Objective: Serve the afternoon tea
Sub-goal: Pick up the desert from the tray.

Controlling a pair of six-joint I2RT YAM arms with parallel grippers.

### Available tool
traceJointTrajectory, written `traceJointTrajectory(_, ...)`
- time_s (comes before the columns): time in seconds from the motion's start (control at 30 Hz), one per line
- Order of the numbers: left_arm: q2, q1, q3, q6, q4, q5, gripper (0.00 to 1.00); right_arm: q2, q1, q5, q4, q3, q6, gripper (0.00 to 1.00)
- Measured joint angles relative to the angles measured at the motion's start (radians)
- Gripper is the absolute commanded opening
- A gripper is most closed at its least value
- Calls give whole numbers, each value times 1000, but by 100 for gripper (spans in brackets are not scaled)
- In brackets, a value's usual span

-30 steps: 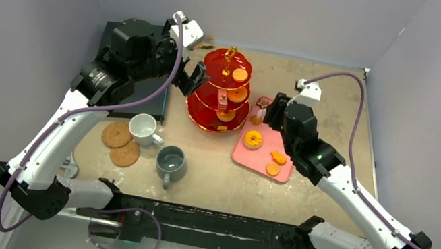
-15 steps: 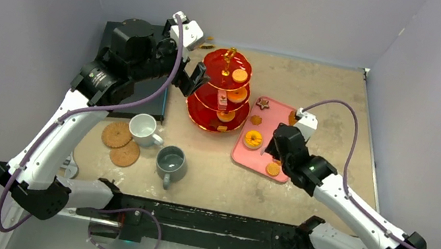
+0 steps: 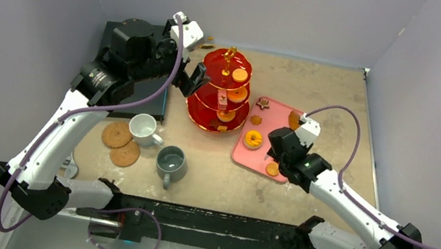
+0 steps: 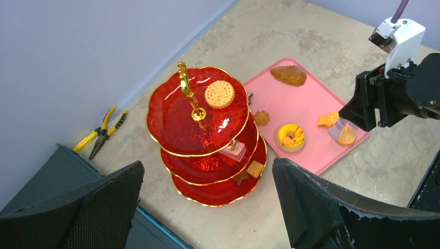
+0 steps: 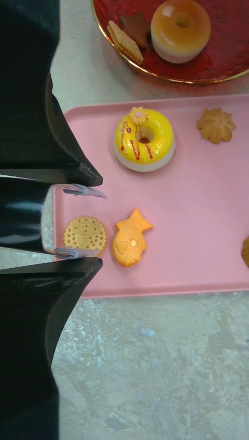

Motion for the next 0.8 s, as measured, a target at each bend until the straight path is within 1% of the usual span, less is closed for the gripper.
traceJointTrajectory(0.33,0,0,0,16,0,5,95,0,0,19,-84,0,138,57)
traceJointTrajectory(0.6,3,0,1,26,-1,11,95,50,0,21,-132,0,223,56)
traceJointTrajectory(0.8,14,0,1,34,-1,25,95,98,0,52,-138,0,274,56)
